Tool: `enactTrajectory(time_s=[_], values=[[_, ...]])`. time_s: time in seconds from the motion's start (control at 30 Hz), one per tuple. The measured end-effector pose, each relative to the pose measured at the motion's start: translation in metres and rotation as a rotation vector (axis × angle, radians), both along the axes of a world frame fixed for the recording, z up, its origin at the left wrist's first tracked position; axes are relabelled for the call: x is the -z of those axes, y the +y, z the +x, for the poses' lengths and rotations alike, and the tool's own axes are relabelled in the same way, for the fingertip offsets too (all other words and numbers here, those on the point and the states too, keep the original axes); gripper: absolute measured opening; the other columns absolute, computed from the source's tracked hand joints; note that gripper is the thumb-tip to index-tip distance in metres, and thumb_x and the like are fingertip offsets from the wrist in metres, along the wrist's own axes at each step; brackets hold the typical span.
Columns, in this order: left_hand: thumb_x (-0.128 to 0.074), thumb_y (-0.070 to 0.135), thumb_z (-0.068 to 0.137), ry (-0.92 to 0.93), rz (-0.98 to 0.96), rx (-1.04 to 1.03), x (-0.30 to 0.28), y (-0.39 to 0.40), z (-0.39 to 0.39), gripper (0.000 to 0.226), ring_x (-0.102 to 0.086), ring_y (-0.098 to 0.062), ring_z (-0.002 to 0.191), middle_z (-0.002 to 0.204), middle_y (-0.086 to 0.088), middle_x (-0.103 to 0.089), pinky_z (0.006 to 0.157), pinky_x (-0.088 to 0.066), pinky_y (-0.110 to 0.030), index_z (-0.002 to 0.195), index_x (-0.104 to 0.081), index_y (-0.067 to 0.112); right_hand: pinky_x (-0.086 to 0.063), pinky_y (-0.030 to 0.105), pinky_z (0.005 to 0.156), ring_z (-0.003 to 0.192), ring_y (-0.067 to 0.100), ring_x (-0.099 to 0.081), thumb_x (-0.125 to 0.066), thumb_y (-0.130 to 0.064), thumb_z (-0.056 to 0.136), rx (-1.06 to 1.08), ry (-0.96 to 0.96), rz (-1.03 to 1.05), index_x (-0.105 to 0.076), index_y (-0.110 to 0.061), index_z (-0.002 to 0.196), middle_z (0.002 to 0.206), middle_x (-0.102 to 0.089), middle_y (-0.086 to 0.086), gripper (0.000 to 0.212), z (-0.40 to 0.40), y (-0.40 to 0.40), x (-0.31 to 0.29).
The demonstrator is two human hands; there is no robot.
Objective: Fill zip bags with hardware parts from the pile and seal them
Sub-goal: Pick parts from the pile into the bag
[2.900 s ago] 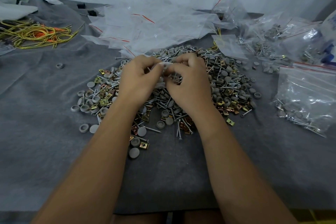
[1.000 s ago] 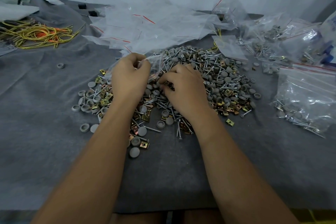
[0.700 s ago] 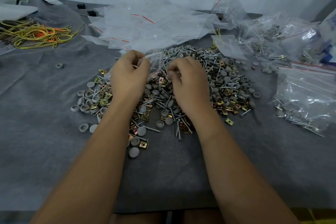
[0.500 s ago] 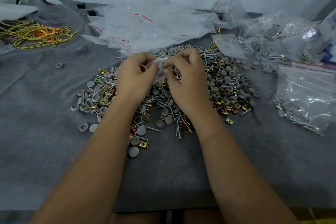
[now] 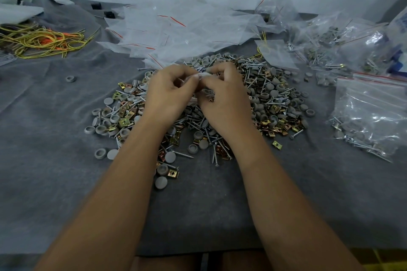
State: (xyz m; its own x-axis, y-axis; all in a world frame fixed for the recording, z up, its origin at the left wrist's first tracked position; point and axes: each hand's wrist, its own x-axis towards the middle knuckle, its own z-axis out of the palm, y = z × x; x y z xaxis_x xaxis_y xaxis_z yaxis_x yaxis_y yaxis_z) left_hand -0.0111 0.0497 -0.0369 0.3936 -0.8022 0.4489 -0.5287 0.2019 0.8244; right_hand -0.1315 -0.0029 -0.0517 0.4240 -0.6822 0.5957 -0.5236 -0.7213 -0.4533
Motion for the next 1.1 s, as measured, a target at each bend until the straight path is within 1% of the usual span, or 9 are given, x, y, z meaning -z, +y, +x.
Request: enactTrajectory(time_s=[0.23,0.3,0.43,0.57,0.67,0.8,0.9,1.0,1.1], values=[[-0.063,0.018,0.093,0.014,-0.032,-0.061,0.003,-0.002,0.003,0.01,-0.056,-0.008,0.079,0.092,-0.008,-0.068,0.074,-0.047,-0.024,0.093,-0.073,0.017,-0.051,0.043,0.075,0.104,0.026,-0.052,-0.068,-0.019,0.086,0.01,-0.025,-0.012,-0.074,-0.016,0.099,0.112,-0.053,0.006,0.015,0.0,0.0,-0.001],[-0.063,0.019,0.093,0.026,-0.024,-0.078,0.004,-0.003,0.004,0.011,-0.053,-0.007,0.073,0.086,-0.007,-0.066,0.07,-0.046,-0.025,0.092,-0.073,0.016,-0.051,0.041,0.073,0.1,0.024,-0.053,-0.067,-0.018,0.086,0.006,-0.059,-0.013,-0.074,-0.015,0.097,0.11,-0.053,0.007,0.013,0.0,0.0,-0.001],[-0.06,0.02,0.093,0.038,0.035,-0.082,0.008,-0.006,0.007,0.015,-0.046,-0.007,0.057,0.063,0.005,-0.052,0.057,-0.04,-0.029,0.088,-0.072,0.013,-0.051,0.033,0.071,0.093,0.015,-0.054,-0.065,-0.014,0.087,-0.013,-0.149,-0.009,-0.07,-0.016,0.099,0.108,-0.051,0.002,0.012,0.0,0.001,-0.003],[-0.058,0.025,0.092,0.085,0.037,-0.202,0.011,-0.009,0.013,0.019,-0.043,-0.007,0.051,0.058,0.008,-0.05,0.054,-0.038,-0.027,0.08,-0.067,0.014,-0.051,0.035,0.067,0.083,0.013,-0.056,-0.059,-0.009,0.087,0.014,-0.261,0.002,-0.058,-0.014,0.101,0.105,-0.054,-0.001,0.015,-0.001,0.003,-0.005],[-0.056,0.023,0.092,0.147,-0.024,-0.307,0.01,-0.011,0.018,0.016,-0.043,-0.005,0.055,0.063,0.008,-0.052,0.057,-0.037,-0.027,0.083,-0.067,0.015,-0.051,0.038,0.069,0.082,0.013,-0.055,-0.056,-0.006,0.085,0.024,-0.28,0.052,-0.055,-0.014,0.098,0.101,-0.058,-0.001,0.015,-0.001,0.005,-0.006],[-0.053,0.022,0.093,0.121,-0.199,-0.423,0.005,-0.006,0.02,0.016,-0.051,-0.01,0.075,0.085,0.003,-0.057,0.071,-0.045,-0.032,0.093,-0.068,0.016,-0.051,0.036,0.075,0.085,0.014,-0.055,-0.062,-0.008,0.083,-0.04,-0.067,0.064,-0.065,-0.015,0.088,0.091,-0.057,-0.005,0.009,-0.001,0.004,-0.006],[-0.051,0.022,0.095,-0.049,-0.278,-0.505,0.003,-0.003,0.019,0.021,-0.048,-0.01,0.079,0.091,0.001,-0.053,0.071,-0.038,-0.022,0.099,-0.069,0.013,-0.046,0.034,0.08,0.09,0.018,-0.054,-0.066,-0.012,0.082,-0.096,0.117,0.051,-0.072,-0.017,0.09,0.09,-0.06,-0.002,0.011,0.001,0.006,-0.004],[-0.052,0.025,0.095,-0.126,-0.147,-0.49,0.007,-0.005,0.021,0.021,-0.05,-0.008,0.079,0.094,0.0,-0.059,0.069,-0.036,-0.021,0.101,-0.069,0.015,-0.041,0.032,0.079,0.092,0.021,-0.053,-0.068,-0.018,0.082,-0.126,0.218,0.028,-0.075,-0.018,0.091,0.091,-0.061,0.002,0.011,0.002,0.008,-0.003],[-0.055,0.027,0.093,-0.091,0.047,-0.399,0.013,-0.009,0.022,0.013,-0.051,0.001,0.06,0.074,0.007,-0.06,0.055,-0.036,-0.02,0.091,-0.068,0.023,-0.042,0.034,0.08,0.093,0.022,-0.052,-0.069,-0.023,0.083,-0.135,0.278,0.011,-0.076,-0.018,0.091,0.091,-0.061,0.003,0.011,0.002,0.008,-0.003]])
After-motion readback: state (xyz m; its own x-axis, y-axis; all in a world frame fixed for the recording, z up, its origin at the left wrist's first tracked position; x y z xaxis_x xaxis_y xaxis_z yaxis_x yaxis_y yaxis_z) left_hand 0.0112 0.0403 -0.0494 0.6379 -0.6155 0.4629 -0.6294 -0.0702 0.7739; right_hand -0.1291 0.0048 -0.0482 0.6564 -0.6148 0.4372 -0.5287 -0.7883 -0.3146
